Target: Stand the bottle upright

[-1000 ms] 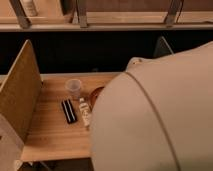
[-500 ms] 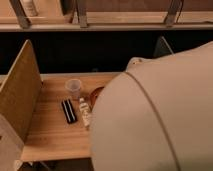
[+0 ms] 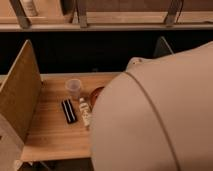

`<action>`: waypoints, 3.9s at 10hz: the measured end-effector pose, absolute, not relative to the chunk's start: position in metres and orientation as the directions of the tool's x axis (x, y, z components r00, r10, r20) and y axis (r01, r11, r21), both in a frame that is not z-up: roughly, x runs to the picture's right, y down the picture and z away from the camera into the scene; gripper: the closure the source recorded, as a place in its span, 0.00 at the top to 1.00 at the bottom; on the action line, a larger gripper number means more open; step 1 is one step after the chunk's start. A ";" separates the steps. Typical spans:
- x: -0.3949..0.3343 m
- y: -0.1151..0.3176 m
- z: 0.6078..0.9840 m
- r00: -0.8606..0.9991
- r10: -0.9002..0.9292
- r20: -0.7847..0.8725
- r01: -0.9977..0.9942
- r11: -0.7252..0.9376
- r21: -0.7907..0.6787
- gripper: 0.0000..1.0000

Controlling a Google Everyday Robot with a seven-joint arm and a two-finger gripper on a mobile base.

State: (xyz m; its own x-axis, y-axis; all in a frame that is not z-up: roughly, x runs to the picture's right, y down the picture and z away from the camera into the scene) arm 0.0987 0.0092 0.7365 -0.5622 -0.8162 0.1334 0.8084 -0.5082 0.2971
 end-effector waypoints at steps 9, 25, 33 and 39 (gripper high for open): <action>0.031 -0.014 0.759 -0.643 -0.762 0.077 0.755 -0.615 0.226 0.80; -0.096 0.108 0.751 -0.665 -0.731 0.155 0.698 -0.533 0.479 0.80; -0.100 0.095 0.792 -0.633 -0.748 0.201 0.732 -0.493 0.470 0.80; -0.142 0.089 0.843 -0.661 -0.732 0.166 0.682 -0.495 0.538 0.80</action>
State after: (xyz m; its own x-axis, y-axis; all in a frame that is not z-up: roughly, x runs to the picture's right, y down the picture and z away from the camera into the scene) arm -0.1425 0.0891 0.8432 -0.6612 -0.7316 0.1658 0.6824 -0.4948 0.5380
